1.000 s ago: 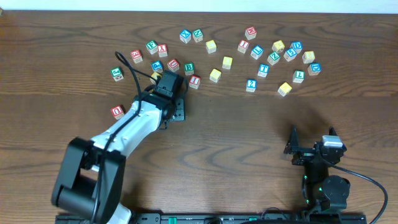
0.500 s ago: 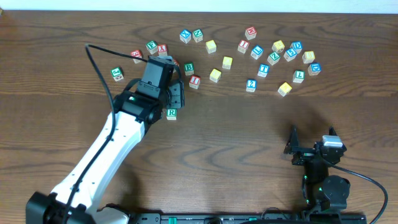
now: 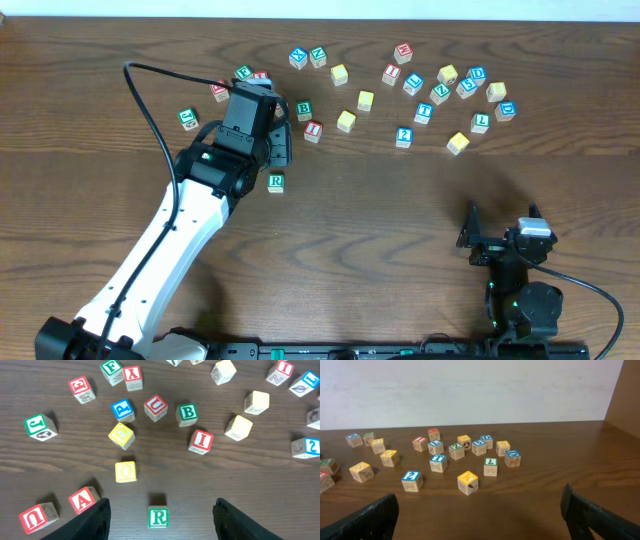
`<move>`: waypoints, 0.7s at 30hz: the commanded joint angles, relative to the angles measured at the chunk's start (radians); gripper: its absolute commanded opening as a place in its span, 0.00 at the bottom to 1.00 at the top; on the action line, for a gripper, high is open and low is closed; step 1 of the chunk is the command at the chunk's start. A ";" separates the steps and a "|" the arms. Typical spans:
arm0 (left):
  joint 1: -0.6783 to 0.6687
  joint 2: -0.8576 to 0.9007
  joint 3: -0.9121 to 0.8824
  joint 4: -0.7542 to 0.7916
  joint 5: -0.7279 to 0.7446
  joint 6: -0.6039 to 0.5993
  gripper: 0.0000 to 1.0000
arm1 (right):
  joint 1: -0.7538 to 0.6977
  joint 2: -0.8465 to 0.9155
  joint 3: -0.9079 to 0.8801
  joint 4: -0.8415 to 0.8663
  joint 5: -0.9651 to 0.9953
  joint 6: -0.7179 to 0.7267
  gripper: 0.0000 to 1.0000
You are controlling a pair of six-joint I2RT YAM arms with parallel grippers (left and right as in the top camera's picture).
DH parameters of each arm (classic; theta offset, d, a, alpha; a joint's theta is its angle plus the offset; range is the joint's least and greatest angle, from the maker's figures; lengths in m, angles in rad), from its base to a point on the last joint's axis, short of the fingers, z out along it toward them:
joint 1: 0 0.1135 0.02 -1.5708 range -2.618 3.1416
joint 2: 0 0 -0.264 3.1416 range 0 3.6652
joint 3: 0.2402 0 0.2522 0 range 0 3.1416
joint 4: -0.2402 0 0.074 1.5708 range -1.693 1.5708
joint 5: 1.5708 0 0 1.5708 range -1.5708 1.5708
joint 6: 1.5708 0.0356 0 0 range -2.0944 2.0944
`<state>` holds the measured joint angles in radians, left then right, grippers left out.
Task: Spell out ROBOT
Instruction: 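Move the left gripper up to the yellow O block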
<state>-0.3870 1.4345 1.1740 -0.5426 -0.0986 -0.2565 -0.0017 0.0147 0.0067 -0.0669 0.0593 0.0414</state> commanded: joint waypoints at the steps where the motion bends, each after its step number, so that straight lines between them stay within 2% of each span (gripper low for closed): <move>1: 0.005 0.002 0.031 -0.002 -0.073 0.019 0.65 | 0.003 -0.007 -0.001 -0.004 0.001 0.006 0.99; 5: 0.019 0.034 0.031 -0.002 -0.116 0.021 0.65 | 0.003 -0.007 -0.001 -0.004 0.001 0.006 0.99; 14: 0.060 0.200 0.031 0.009 -0.115 0.024 0.65 | 0.003 -0.007 -0.001 -0.004 0.001 0.006 0.99; 21: 0.069 0.242 0.034 0.033 -0.111 0.024 0.64 | 0.003 -0.007 -0.001 -0.004 0.001 0.006 0.99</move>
<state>-0.3290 1.6669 1.1790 -0.5156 -0.1905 -0.2455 -0.0017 0.0147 0.0067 -0.0669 0.0593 0.0414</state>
